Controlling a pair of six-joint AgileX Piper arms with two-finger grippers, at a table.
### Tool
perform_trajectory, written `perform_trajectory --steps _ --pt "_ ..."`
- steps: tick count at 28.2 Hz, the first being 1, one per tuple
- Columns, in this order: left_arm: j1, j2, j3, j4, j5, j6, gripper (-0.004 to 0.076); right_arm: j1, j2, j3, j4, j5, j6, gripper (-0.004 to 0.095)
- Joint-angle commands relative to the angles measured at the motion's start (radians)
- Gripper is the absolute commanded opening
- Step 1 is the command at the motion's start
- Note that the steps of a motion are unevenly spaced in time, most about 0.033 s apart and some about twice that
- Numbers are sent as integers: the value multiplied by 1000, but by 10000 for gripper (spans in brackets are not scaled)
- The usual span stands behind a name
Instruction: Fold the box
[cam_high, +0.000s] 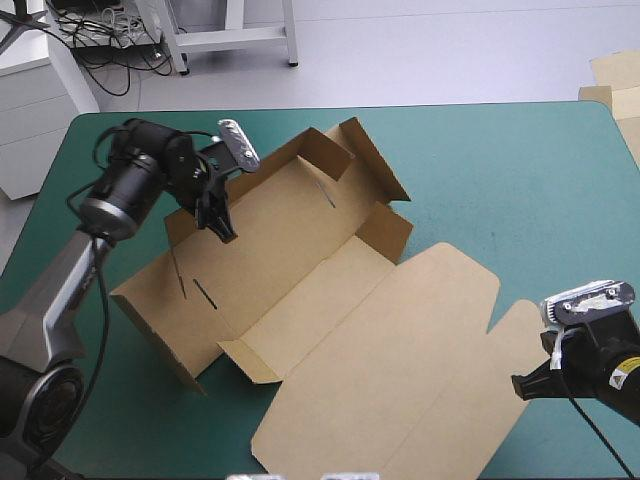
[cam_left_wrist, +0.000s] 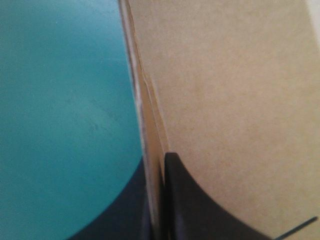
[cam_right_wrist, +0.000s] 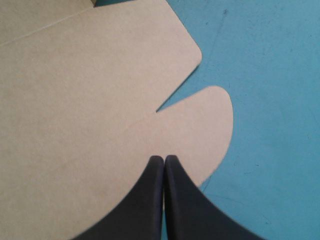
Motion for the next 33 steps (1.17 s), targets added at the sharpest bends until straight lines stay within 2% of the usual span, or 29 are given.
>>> perform_trajectory --steps 1,3,7,15,18,26,29,31,33 --pt "-112 -10 -29 115 -58 7 7 -4 2 -28 3 -60 -8 -20" --pt "-172 0 -29 167 -135 7 7 -4 2 -28 3 -60 -8 -20" --pt "-264 2 -29 230 -227 7 7 -4 2 -28 3 -62 -8 -20" --pt "-365 -4 -29 343 -256 47 -10 -4 2 -28 1 -62 -8 -20" --pt "-372 -31 -16 346 -302 83 -10 -4 2 -28 -1 -68 -8 -20" --pt "-372 -203 250 421 -626 84 -10 -4 2 -29 -1 -109 18 -20" --pt "-372 -303 465 527 -877 18 -10 -4 2 -37 6 -116 31 -20" --pt "-372 -317 519 535 -957 11 -10 -4 2 -48 6 -116 46 -20" --pt "-372 -315 545 542 -989 11 -10 -4 2 -61 6 -116 48 -20"
